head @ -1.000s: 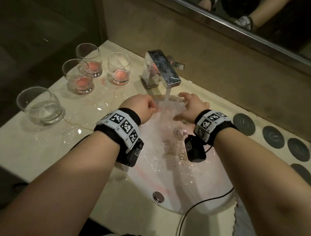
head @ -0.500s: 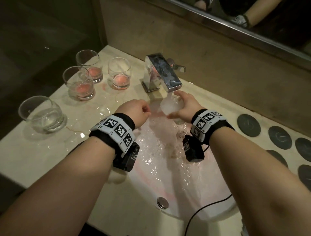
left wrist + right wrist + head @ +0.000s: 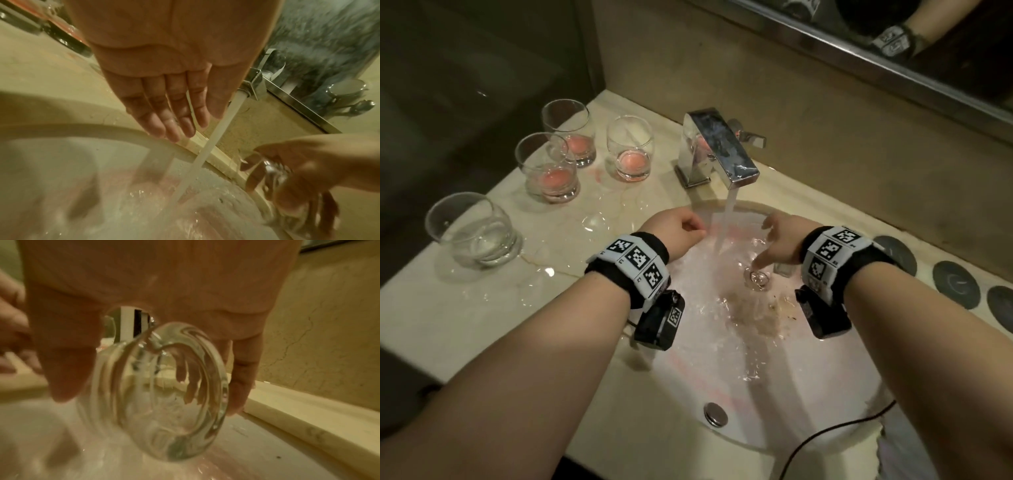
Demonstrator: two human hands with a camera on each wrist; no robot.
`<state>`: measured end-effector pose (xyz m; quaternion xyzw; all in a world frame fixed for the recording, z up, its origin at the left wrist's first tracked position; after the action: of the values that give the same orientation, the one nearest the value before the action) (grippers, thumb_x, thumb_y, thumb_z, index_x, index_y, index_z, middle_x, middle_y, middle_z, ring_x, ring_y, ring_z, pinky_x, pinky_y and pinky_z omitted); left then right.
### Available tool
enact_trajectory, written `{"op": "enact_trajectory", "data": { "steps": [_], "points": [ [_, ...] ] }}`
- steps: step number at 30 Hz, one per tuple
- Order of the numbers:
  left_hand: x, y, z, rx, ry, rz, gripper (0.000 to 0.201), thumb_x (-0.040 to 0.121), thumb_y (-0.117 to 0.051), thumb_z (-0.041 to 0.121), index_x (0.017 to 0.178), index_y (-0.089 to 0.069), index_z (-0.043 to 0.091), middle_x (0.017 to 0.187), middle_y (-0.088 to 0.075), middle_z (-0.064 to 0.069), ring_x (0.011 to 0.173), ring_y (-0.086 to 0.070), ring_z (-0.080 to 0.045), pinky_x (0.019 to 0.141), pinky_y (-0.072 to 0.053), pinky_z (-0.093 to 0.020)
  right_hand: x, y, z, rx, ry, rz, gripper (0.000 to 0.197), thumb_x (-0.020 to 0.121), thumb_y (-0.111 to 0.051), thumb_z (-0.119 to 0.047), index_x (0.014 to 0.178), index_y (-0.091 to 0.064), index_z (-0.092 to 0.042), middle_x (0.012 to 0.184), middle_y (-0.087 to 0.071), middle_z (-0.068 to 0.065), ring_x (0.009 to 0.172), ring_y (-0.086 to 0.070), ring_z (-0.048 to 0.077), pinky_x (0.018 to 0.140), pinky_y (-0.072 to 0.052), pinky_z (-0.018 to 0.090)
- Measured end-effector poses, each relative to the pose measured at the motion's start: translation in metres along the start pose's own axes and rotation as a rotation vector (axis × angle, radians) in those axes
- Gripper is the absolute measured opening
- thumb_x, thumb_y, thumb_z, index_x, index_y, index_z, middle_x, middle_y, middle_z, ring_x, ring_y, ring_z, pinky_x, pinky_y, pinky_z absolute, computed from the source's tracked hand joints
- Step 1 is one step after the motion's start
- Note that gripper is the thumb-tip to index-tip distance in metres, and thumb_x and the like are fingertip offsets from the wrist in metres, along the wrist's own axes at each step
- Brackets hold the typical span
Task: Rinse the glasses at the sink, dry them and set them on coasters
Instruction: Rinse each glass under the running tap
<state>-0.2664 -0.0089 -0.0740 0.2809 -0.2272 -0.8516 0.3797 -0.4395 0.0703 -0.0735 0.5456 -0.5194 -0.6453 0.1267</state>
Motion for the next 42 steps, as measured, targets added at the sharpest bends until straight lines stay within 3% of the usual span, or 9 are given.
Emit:
{"op": "enact_trajectory", "data": {
  "steps": [8,13,18,22,25,27,31,37,42],
  "points": [
    [0.011,-0.019,-0.005,-0.357,0.037,-0.013,0.030,0.092,-0.055,0.034,0.116,-0.057,0.017,0.109,-0.063,-0.003,0.103,-0.060,-0.022,0.095,-0.048,-0.042,0.025,-0.001,-0.015,0.587,0.028,0.024,0.081,0.062,-0.080,-0.051,0.126,-0.039,-0.023,0.099,-0.059,-0.002,0.090,-0.064,0.022,0.085,-0.055,0.043],
    [0.017,-0.031,-0.010,-0.717,0.140,-0.113,0.009,0.097,-0.048,0.017,0.088,-0.048,0.014,0.101,-0.065,-0.009,0.085,-0.064,-0.015,0.079,-0.052,-0.029,0.029,-0.007,-0.016,1.007,0.030,0.121,0.052,0.076,-0.072,-0.046,0.117,-0.046,-0.026,0.112,-0.065,0.015,0.085,-0.061,0.021,0.059,-0.046,0.024],
    [0.024,-0.032,-0.010,-0.885,0.193,-0.112,0.011,0.097,-0.047,0.015,0.104,-0.050,0.007,0.111,-0.064,-0.018,0.078,-0.067,-0.015,0.058,-0.054,-0.022,0.023,-0.014,-0.026,1.087,0.220,0.055,0.042,0.084,-0.069,-0.023,0.120,-0.048,-0.027,0.121,-0.057,0.009,0.101,-0.061,0.025,0.082,-0.052,0.038],
    [0.023,-0.037,-0.003,-0.960,0.197,-0.206,0.023,0.092,-0.056,0.012,0.114,-0.051,0.013,0.110,-0.063,-0.008,0.083,-0.067,-0.014,0.069,-0.057,-0.024,0.025,-0.019,-0.022,1.000,0.142,0.065,0.039,0.095,-0.043,-0.051,0.117,-0.052,-0.021,0.084,-0.060,0.007,0.065,-0.057,0.017,0.059,-0.044,0.029],
    [0.023,-0.041,0.002,-0.957,0.173,-0.272,0.030,0.090,-0.058,0.006,0.119,-0.052,0.010,0.100,-0.068,-0.004,0.082,-0.069,-0.012,0.064,-0.057,-0.019,0.025,-0.030,-0.021,1.003,0.064,-0.032,0.068,0.089,-0.020,-0.072,0.116,-0.059,-0.023,0.089,-0.067,0.004,0.078,-0.065,0.017,0.074,-0.050,0.030],
    [0.024,-0.041,0.004,-0.979,0.163,-0.278,0.021,0.090,-0.056,0.004,0.111,-0.053,0.009,0.091,-0.070,-0.004,0.080,-0.069,-0.013,0.063,-0.056,-0.019,0.024,-0.032,-0.021,1.034,0.082,-0.049,0.066,0.087,-0.031,-0.072,0.126,-0.052,-0.024,0.107,-0.066,0.004,0.091,-0.066,0.020,0.080,-0.050,0.031],
    [0.026,-0.038,0.000,-1.113,0.197,-0.211,0.010,0.090,-0.055,0.004,0.099,-0.056,0.009,0.091,-0.068,-0.010,0.079,-0.069,-0.016,0.061,-0.056,-0.019,0.028,-0.028,-0.017,1.096,0.179,0.018,0.078,0.067,-0.075,-0.042,0.133,-0.036,-0.027,0.109,-0.058,0.009,0.070,-0.056,0.016,0.059,-0.042,0.027],
    [0.024,-0.036,0.010,-1.152,0.133,-0.214,0.014,0.088,-0.054,-0.004,0.096,-0.058,0.007,0.094,-0.067,-0.011,0.082,-0.067,-0.019,0.066,-0.058,-0.023,0.032,-0.029,-0.015,1.032,0.040,-0.009,0.076,0.083,-0.033,-0.076,0.137,-0.043,-0.023,0.114,-0.060,0.007,0.087,-0.063,0.018,0.071,-0.048,0.027],
    [0.025,-0.030,0.009,-1.146,0.159,-0.155,0.012,0.090,-0.051,-0.005,0.093,-0.055,0.006,0.093,-0.064,-0.014,0.068,-0.068,-0.013,0.053,-0.055,-0.017,0.028,-0.023,-0.019,1.210,0.149,-0.004,0.045,0.087,-0.064,-0.031,0.127,-0.042,-0.034,0.129,-0.052,0.012,0.074,-0.062,0.018,0.060,-0.043,0.025]
  ]
}}
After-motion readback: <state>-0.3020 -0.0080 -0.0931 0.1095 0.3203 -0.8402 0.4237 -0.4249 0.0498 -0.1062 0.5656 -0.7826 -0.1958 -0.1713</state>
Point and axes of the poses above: each hand's wrist, its own x-axis towards the middle knuckle, its own y-axis out of the back of the hand, z = x × y, the point moved 10 cm from there along x, towards the middle knuckle
